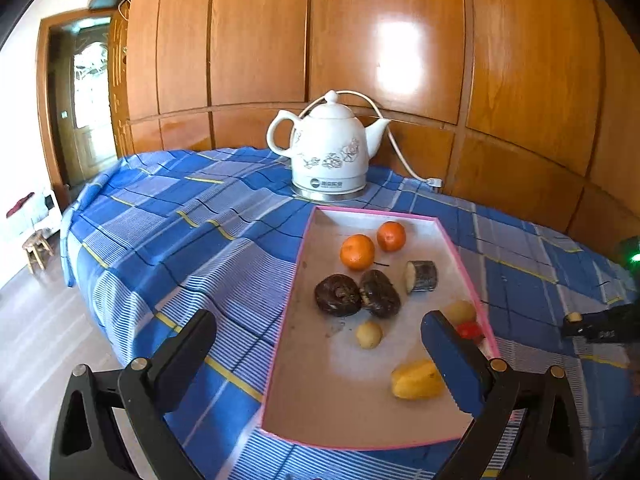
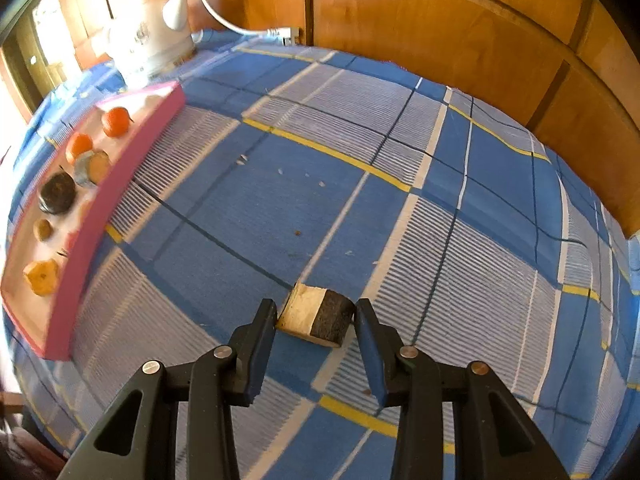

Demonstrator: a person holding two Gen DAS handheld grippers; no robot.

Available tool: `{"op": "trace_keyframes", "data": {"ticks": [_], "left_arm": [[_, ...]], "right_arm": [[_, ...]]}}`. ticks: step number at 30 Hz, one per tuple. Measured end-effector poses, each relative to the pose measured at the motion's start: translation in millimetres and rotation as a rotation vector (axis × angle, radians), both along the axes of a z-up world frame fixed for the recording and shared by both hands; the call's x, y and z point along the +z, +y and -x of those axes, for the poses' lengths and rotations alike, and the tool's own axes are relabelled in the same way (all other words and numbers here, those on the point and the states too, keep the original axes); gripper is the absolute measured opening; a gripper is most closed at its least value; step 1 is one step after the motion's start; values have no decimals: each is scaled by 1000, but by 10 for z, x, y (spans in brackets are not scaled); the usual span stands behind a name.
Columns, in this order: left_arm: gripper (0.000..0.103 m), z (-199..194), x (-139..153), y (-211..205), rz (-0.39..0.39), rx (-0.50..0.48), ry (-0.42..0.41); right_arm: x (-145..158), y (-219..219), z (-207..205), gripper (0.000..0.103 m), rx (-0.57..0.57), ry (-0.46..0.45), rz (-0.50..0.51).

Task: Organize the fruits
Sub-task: 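Lift the pale block toward the tray with the right tool, then lower the pale block into the tray and open the right tool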

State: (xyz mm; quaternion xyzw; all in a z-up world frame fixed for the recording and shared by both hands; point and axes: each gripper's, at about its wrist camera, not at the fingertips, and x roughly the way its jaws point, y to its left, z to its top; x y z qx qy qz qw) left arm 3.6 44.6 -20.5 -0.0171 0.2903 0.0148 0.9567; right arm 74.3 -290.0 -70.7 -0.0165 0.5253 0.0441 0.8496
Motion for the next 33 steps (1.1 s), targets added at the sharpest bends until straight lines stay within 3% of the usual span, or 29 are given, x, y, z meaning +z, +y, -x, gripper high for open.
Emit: {"op": "trace_keyframes", "data": {"ticks": [5, 13, 24, 33], "left_arm": [[103, 14, 1, 13, -33, 19, -14], [103, 25, 26, 66, 5, 15, -3], [103, 4, -20, 186, 35, 35, 21], [103, -29, -93, 291, 56, 56, 47]], "right_arm": [[314, 335, 94, 40, 74, -78, -114], [542, 1165, 114, 40, 262, -130, -192], [528, 1751, 48, 40, 354, -111, -219], [394, 1951, -164, 40, 352, -68, -236]]}}
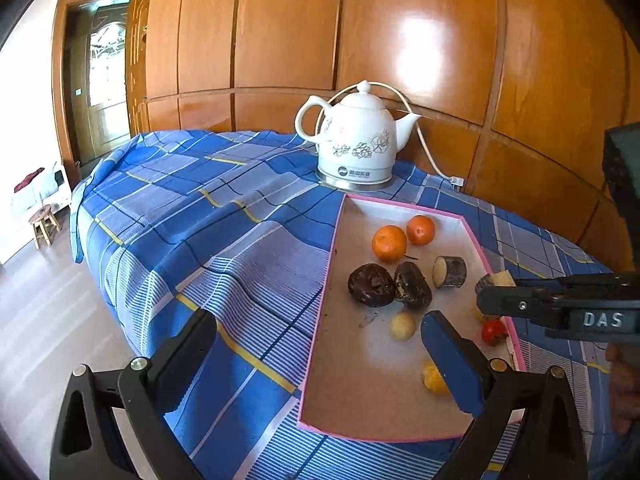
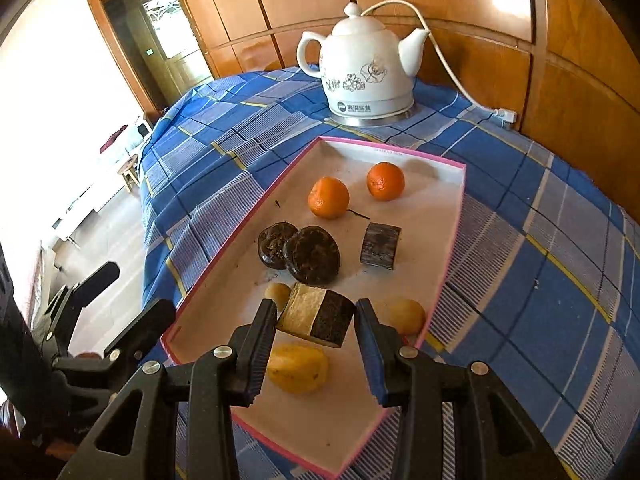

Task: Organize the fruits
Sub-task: 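Lower the pale block into the tray and open the right tool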

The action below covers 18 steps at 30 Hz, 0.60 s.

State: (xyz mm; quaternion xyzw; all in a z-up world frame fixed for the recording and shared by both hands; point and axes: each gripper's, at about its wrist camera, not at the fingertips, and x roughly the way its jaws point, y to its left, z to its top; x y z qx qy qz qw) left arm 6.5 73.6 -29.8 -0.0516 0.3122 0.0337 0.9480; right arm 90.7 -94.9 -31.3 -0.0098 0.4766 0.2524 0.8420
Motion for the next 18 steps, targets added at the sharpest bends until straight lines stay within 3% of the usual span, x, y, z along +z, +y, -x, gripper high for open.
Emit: {"op": "trace_keyframes", "data": {"ticks": [9, 15, 18], "left_arm": [[103, -34, -39, 109, 16, 27, 20], [103, -42, -41, 96, 20, 27, 23], [103, -32, -24, 84, 16, 19, 18]], "right_arm": [[-357, 89, -281, 41, -30, 77, 47], [-194, -35, -90, 50, -16, 39, 13], [-111, -58, 74, 50, 33, 52, -8]]}}
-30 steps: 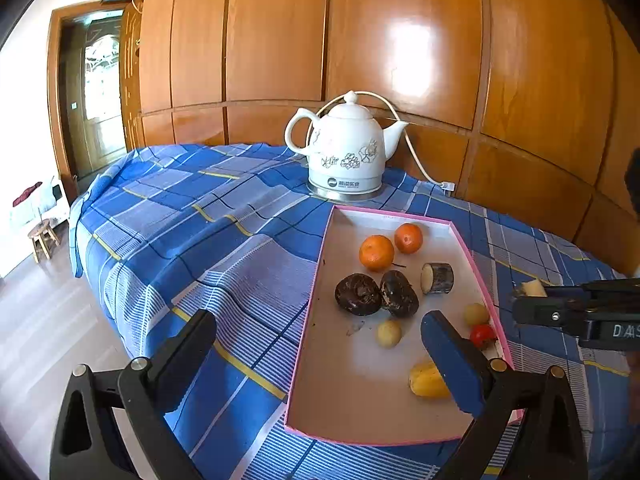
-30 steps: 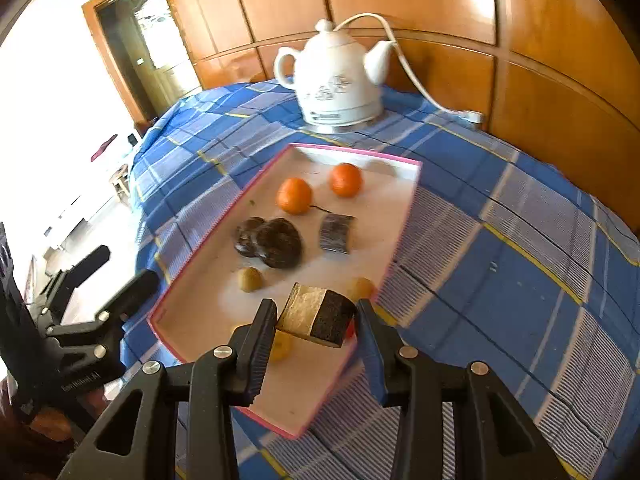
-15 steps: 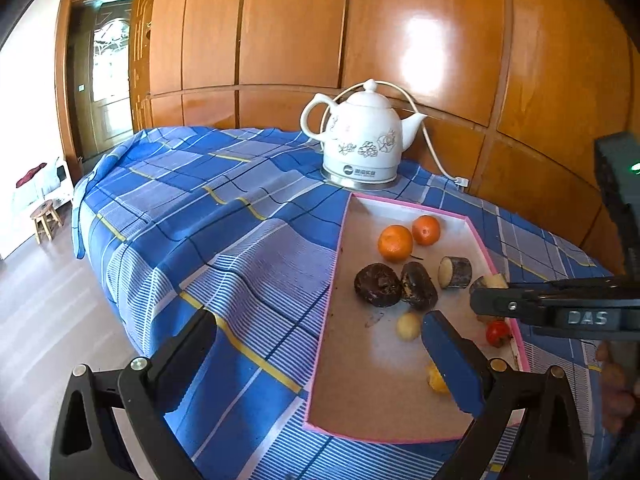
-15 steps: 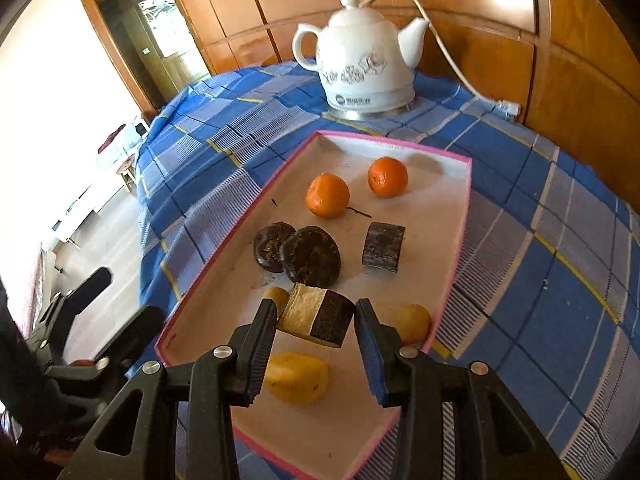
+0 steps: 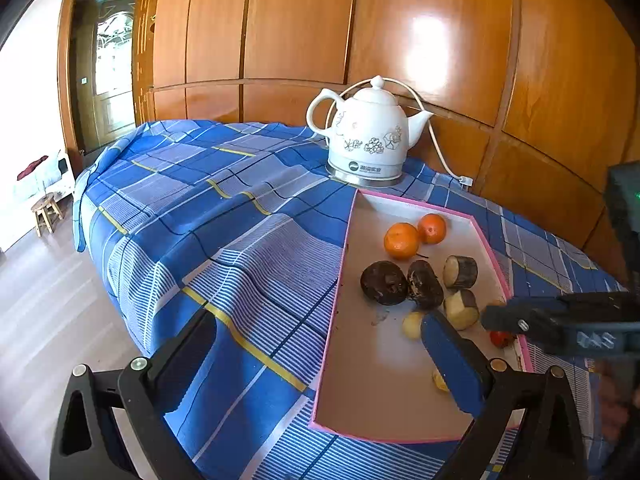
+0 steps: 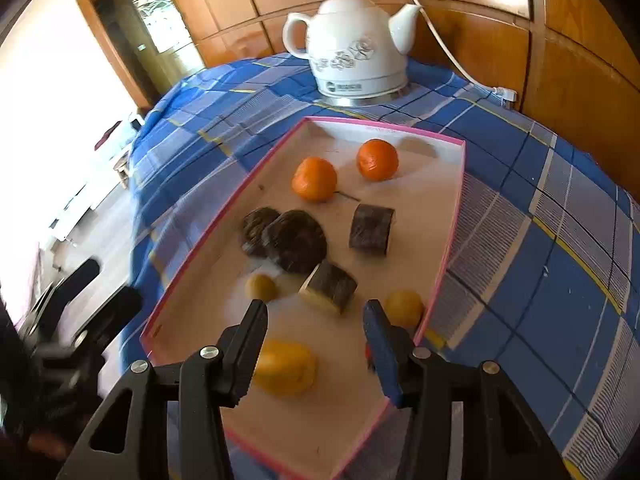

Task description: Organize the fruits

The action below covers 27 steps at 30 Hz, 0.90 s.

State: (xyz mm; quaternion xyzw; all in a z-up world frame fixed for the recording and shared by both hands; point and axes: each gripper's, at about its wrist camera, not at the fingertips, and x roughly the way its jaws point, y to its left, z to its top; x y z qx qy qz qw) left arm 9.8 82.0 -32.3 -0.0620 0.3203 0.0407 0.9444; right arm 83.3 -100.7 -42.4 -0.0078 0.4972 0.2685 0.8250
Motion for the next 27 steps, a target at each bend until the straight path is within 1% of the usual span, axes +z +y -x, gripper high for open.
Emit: {"op": "trace_keyframes", "data": {"ticks": [2, 3, 4, 5, 7, 10, 13, 16, 18, 19, 21, 25, 27], "left_arm": [[103, -1, 14, 4, 0, 0, -2], [103, -1, 22, 15, 6, 3, -4], [103, -1, 29, 20, 8, 4, -5], [103, -2, 38, 25, 8, 7, -7], [103, 8, 58, 36, 9, 9, -12], [103, 13, 89, 58, 9, 16, -21], [103, 19, 107, 84, 13, 20, -26], [103, 24, 106, 98, 15, 22, -25], [103, 28, 102, 97, 14, 19, -24], [103, 30, 100, 97, 14, 17, -22], [103, 33, 101, 92, 13, 18, -24], [103, 29, 101, 55, -4, 14, -29], [103, 34, 98, 31, -8, 10, -27]], "right_arm": [[31, 20, 140, 45, 49, 11, -12], [30, 35, 189, 35, 68, 23, -13], [13, 59, 235, 29, 91, 41, -17], [-19, 88, 274, 28, 103, 57, -9], [-111, 153, 317, 18, 113, 90, 35], [-239, 229, 332, 17, 121, 137, 65], [-335, 300, 285, 17, 119, 175, 51], [-421, 345, 186, 17, 89, 180, 53], [-429, 354, 99, 17, 35, 122, 91], [-420, 335, 50, 17, 5, 97, 91], [-398, 281, -30, 17, -36, 78, 69], [-391, 283, -12, 17, -24, 49, 89], [-401, 283, 14, 17, -22, 50, 92]]}}
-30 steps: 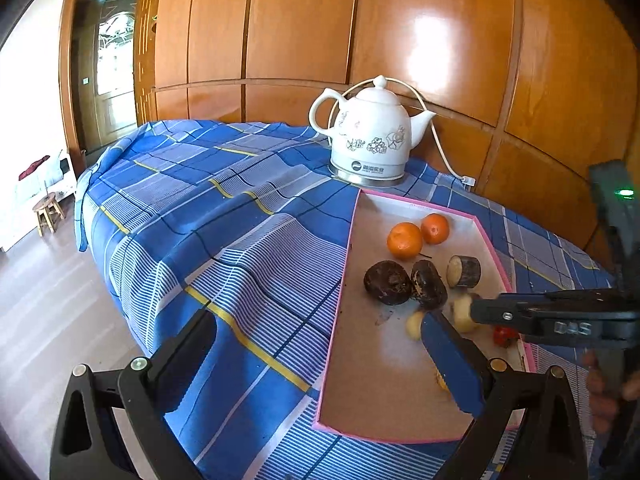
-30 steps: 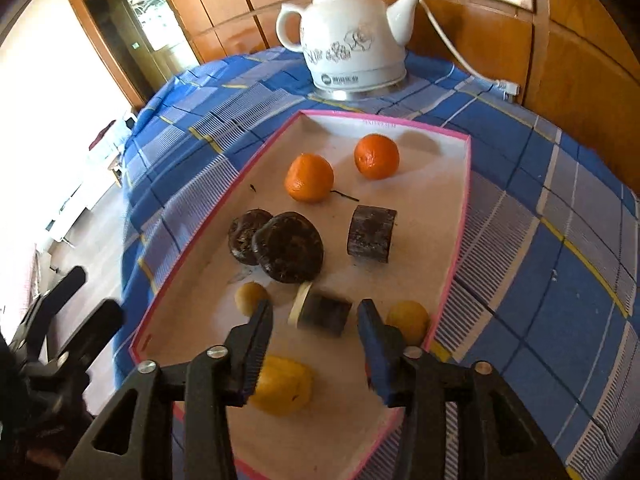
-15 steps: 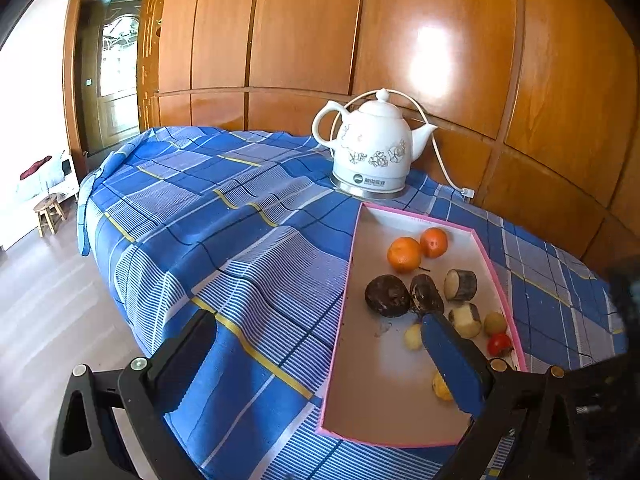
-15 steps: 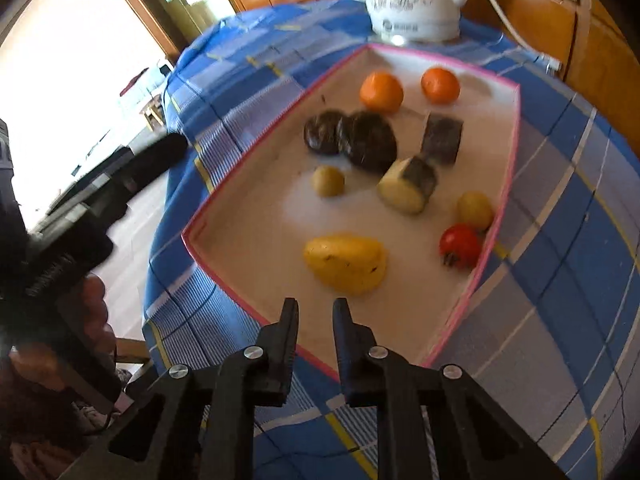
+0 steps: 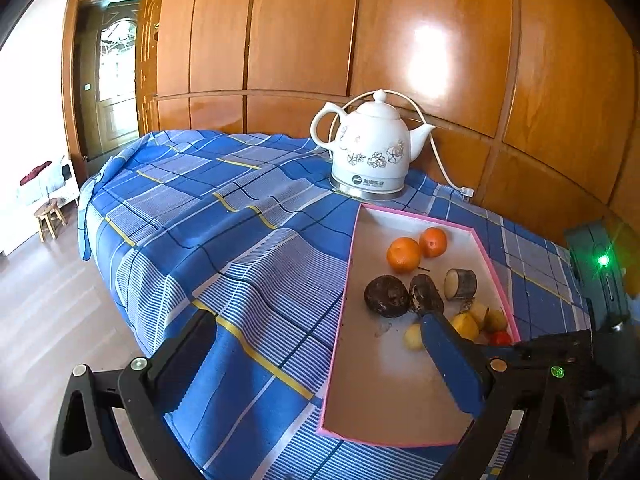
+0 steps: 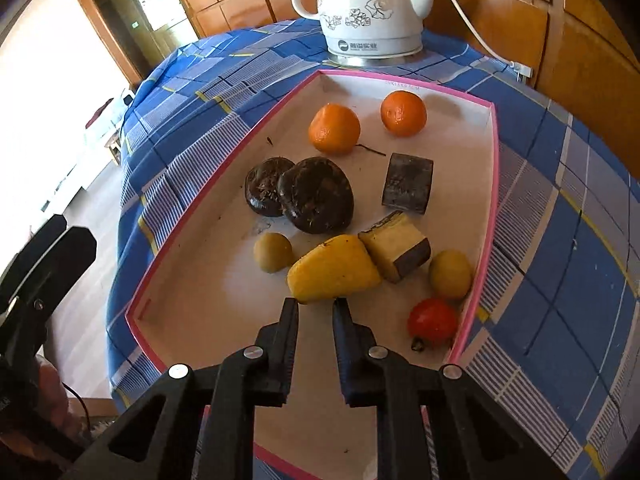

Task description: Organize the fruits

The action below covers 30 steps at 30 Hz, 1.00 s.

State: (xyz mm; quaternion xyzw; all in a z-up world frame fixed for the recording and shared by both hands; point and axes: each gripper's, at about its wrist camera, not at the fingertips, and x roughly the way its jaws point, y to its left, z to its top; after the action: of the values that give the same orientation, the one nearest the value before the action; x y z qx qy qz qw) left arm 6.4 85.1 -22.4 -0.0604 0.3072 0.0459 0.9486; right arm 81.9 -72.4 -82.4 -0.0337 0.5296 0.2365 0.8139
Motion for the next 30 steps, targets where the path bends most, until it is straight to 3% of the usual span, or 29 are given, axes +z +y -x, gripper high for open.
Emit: {"op": "trace_keyframes", "data": {"ticks": [5, 11, 18, 23, 30], "left_arm": [[103, 18, 6, -62, -17, -7, 5], [103, 66, 51, -116, -33, -10, 1], [103, 149, 97, -220, -36, -34, -8], [103, 215, 127, -323, -41, -59, -12], [103, 265, 144, -409, -51, -82, -4]], "right_arm": [[33, -24, 56, 18, -4, -13, -14], [223, -71, 277, 25, -17, -95, -12], [433, -236, 562, 35, -130, -213, -10], [549, -331, 726, 36, -198, -292, 29], [626, -436, 793, 36, -263, -331, 39]]}}
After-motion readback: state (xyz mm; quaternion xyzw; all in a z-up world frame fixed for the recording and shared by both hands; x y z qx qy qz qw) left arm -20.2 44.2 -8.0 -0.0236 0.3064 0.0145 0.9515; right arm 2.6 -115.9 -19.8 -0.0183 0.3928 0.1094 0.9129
